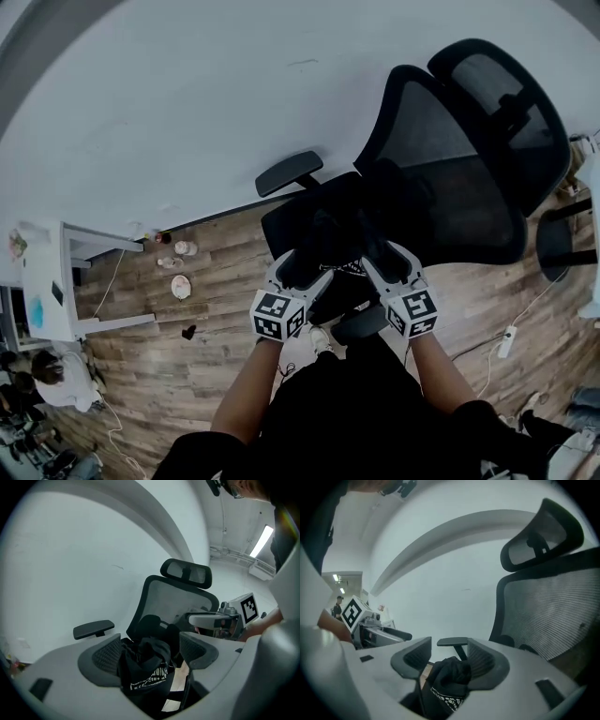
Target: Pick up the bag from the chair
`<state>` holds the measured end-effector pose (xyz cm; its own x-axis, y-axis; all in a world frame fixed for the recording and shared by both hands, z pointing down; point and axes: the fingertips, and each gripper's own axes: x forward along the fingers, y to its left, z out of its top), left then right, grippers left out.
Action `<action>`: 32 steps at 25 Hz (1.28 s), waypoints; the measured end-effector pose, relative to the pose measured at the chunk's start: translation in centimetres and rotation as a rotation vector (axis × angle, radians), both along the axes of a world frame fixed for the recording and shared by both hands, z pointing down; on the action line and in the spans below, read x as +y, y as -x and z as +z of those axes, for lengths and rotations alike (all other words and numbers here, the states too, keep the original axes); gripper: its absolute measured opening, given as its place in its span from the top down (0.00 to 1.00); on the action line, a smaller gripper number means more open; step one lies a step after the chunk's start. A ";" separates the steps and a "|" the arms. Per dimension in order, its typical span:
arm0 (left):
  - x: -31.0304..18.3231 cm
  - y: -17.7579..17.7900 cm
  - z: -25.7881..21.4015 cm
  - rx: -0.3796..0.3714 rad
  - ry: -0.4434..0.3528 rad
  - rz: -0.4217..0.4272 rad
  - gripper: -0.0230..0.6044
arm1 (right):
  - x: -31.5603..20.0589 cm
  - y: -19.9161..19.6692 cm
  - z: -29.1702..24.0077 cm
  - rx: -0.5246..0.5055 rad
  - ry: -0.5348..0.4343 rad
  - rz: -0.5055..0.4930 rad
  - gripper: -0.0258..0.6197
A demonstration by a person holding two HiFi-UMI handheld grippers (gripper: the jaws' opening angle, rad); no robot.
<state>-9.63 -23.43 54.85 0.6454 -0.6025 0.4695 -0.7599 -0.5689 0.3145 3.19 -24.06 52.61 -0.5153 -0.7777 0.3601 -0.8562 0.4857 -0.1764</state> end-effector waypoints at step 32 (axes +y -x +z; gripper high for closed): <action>-12.4 -2.6 22.4 -0.002 0.418 -0.135 0.65 | -11.9 -3.9 24.7 -0.002 0.622 0.019 0.46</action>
<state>-7.08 -35.86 77.26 0.5731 -0.4394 0.6917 -0.8193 -0.2887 0.4954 7.07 -35.98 77.36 -0.5042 -0.4316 0.7480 -0.8633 0.2756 -0.4229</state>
